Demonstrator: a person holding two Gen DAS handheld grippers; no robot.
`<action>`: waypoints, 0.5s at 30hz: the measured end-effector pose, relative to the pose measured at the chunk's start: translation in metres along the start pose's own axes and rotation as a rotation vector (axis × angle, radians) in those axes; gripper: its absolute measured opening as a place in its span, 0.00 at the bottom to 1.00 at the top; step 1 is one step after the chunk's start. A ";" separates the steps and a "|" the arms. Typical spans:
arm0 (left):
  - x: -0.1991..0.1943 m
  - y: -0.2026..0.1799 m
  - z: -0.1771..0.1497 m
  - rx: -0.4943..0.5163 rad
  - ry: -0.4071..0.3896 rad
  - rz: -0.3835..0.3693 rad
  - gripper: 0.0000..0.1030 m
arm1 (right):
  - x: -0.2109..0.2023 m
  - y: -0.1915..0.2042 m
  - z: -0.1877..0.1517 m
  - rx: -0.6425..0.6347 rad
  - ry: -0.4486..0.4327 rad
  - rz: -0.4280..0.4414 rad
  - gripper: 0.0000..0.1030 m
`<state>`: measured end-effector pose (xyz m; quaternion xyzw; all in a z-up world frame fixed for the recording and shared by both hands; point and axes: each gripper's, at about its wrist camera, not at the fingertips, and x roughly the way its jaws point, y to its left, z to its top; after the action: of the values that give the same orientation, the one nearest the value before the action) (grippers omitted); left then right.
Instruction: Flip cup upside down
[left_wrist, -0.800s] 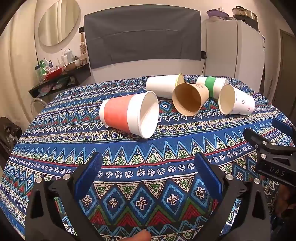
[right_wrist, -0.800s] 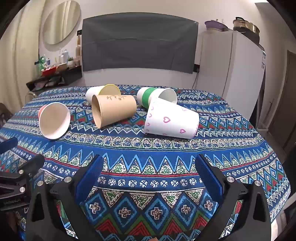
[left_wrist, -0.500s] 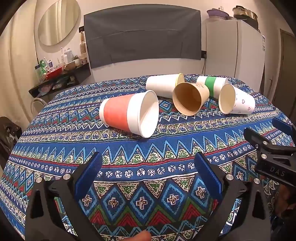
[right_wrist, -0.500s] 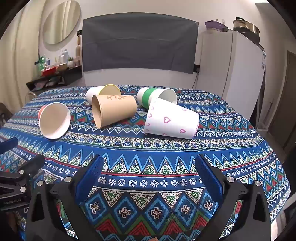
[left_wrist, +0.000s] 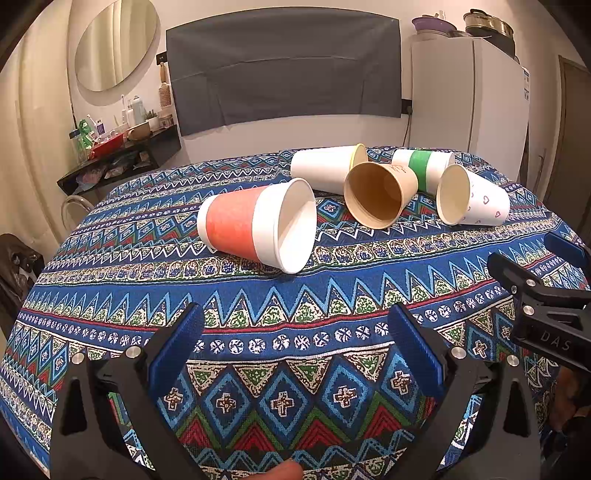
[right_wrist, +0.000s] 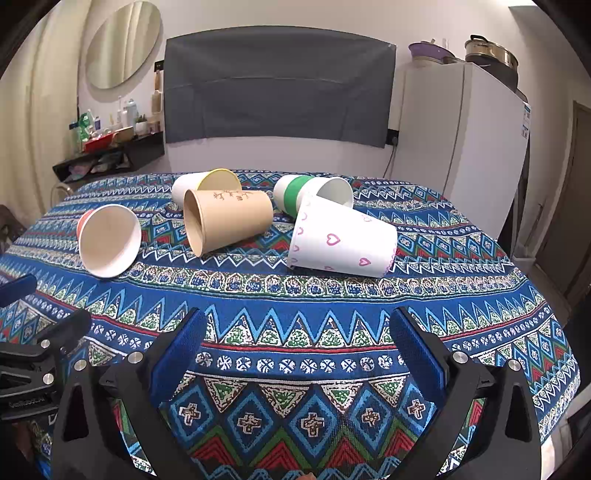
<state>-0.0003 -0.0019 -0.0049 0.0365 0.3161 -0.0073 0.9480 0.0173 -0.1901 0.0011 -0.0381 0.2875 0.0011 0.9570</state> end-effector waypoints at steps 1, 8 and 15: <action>-0.001 0.000 0.000 0.001 0.000 0.000 0.94 | 0.000 0.000 0.000 0.000 0.000 0.000 0.92; 0.000 0.000 0.002 0.000 0.001 0.000 0.94 | 0.000 0.001 0.000 -0.001 -0.001 -0.001 0.92; -0.002 -0.001 0.004 0.006 -0.005 -0.001 0.94 | 0.000 0.001 0.000 0.000 -0.001 0.000 0.92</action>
<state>-0.0001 -0.0028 -0.0007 0.0390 0.3138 -0.0087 0.9486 0.0170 -0.1888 0.0012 -0.0382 0.2870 0.0011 0.9572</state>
